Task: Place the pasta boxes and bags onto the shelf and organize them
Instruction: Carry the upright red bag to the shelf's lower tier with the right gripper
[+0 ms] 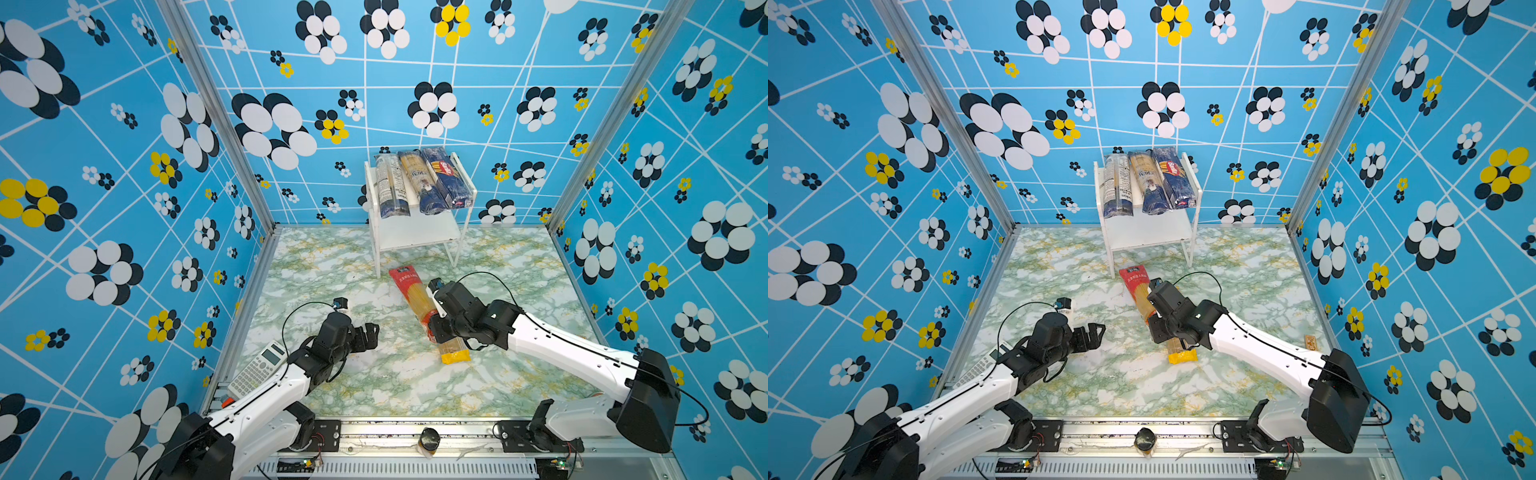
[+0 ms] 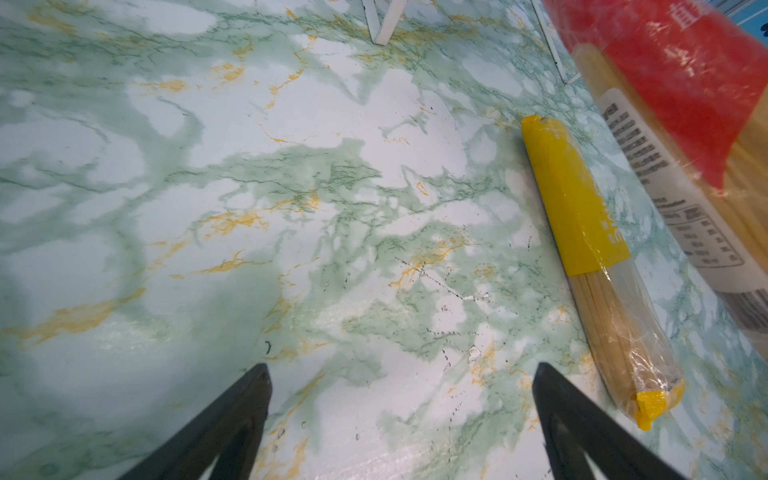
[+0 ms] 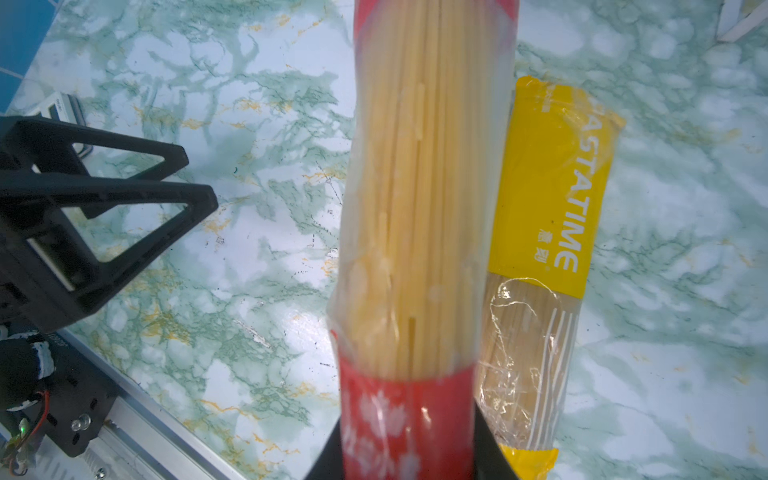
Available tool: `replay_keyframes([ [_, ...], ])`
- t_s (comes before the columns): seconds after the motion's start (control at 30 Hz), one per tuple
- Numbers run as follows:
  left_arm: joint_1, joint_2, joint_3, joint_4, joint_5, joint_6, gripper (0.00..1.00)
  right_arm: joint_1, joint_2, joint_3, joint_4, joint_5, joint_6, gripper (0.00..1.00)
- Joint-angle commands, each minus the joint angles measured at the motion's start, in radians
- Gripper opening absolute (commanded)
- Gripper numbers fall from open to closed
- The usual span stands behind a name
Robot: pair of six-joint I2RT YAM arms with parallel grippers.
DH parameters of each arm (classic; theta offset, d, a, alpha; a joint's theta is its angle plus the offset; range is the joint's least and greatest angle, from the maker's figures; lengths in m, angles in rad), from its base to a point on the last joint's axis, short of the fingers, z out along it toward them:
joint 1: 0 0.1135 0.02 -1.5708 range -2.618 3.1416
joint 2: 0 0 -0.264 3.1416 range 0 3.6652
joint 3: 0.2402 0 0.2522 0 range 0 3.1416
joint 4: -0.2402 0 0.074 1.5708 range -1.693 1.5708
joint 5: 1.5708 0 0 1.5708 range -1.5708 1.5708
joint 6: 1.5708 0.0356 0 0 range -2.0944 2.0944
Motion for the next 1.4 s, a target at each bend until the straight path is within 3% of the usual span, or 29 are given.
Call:
replay_keyframes([
  [0.0, 0.007, 0.007, 0.018, 0.015, 0.000, 0.006, 0.99, -0.017, -0.058, 0.076, 0.087, 0.068, -0.030, 0.00],
  [0.53, 0.007, 0.027, 0.033, 0.023, 0.008, 0.014, 0.99, -0.098, -0.032, 0.237, 0.055, 0.117, -0.103, 0.00],
  [0.9, 0.007, 0.029, 0.043, 0.021, 0.009, 0.018, 0.99, -0.192, 0.153, 0.464, 0.030, 0.107, -0.136, 0.00],
  [1.17, 0.007, 0.019, 0.040, 0.027, 0.011, 0.012, 0.99, -0.196, 0.334, 0.670, 0.048, 0.108, -0.138, 0.00],
  [1.37, 0.006, 0.002, 0.024, 0.024, 0.010, 0.009, 0.99, -0.196, 0.389, 0.662, 0.189, 0.117, -0.123, 0.00],
])
